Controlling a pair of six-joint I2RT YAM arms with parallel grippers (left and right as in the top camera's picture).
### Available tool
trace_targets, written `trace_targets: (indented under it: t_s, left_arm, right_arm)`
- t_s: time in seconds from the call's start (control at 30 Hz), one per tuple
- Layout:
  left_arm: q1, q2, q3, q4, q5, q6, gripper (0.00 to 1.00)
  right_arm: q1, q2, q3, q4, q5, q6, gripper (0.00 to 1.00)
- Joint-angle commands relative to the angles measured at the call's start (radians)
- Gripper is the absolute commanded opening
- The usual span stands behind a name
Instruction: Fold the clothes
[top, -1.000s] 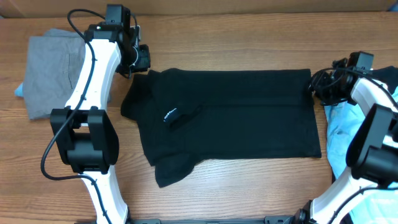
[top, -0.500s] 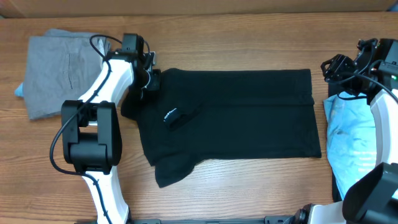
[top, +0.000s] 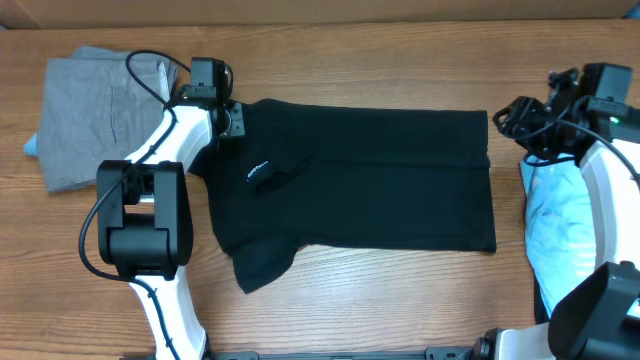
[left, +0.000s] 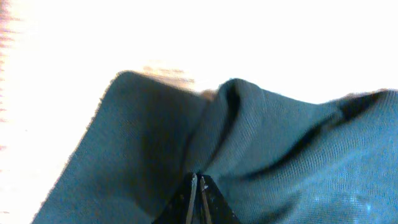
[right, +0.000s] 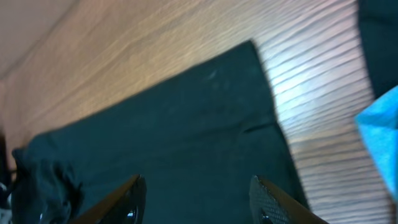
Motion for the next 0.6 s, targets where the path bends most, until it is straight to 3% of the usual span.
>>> trace_targets:
  t_s: [0.0,0.1,0.2,0.47,0.57]
  left_arm:
    - [0.005,0.0,0.063,0.006,0.015,-0.021,0.1]
    - [0.003,-0.002,0.14,-0.061,0.067,-0.021,0.3]
    - [0.006,-0.003,0.258,-0.203,0.066,-0.016,0.39]
    - [0.022,-0.05,0.647,-0.704,0.079,0.039,0.33]
    - [0.023,-0.109,0.707,-0.813,0.147,0.091,0.36]
  right_arm:
    - [0.037,-0.008,0.01,-0.014,0.01,-0.003,0.57]
    - [0.058,-0.008,0.01,-0.051,0.039,0.002,0.57]
    - [0.058,-0.012,0.01,-0.094,0.039,0.005,0.56]
    - [0.058,-0.153,0.01,-0.183,0.039,0.014,0.57]
    - [0.058,-0.218,0.01,-0.236,0.038,0.034,0.62]
